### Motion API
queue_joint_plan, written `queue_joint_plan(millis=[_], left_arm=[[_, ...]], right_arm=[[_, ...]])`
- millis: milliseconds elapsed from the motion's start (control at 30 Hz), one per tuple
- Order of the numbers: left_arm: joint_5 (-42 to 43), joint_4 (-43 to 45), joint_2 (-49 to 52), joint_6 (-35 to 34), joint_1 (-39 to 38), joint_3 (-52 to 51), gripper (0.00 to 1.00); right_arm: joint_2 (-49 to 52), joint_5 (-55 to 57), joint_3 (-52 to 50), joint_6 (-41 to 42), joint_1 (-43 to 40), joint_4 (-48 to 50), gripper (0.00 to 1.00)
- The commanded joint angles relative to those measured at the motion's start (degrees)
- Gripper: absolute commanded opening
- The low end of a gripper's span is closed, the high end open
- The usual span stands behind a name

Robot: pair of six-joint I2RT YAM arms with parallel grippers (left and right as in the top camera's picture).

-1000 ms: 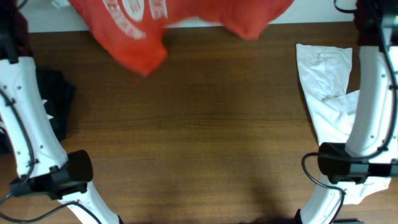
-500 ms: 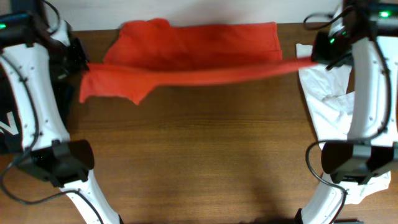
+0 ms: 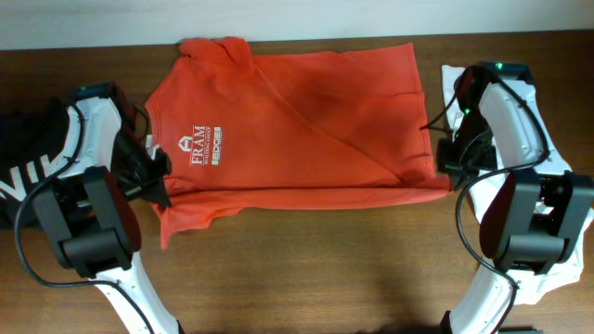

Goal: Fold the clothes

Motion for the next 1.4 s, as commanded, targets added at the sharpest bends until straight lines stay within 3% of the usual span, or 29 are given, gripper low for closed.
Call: queue_joint_plan(millis=[0, 333, 667, 933, 1367], left_arm=[[-1.2, 1.4, -4.2, 1.1, 1.6, -4.4, 0.00], [-1.1, 5.8, -21.6, 0.2, 8.9, -18.1, 0.00], [0.3, 5.5, -33.7, -0.9, 14.8, -19.7, 0.00], [9.2, 20.8, -33.2, -0.9, 14.8, -22.6, 0.00], [10.7, 43.0, -32.9, -1.5, 12.7, -30.1, 0.01]], right_arm=[[-2.1, 1.4, -3.0, 1.6, -0.5, 0.0, 0.04], [-12.1, 1.4, -15.3, 3.6, -0.5, 3.5, 0.04], [-23.5, 1.3, -20.6, 5.5, -0.5, 5.5, 0.04], [-21.4, -8.2, -20.6, -0.2, -0.5, 22.2, 0.04], [-14.6, -8.2, -20.6, -0.6, -0.5, 29.7, 0.04]])
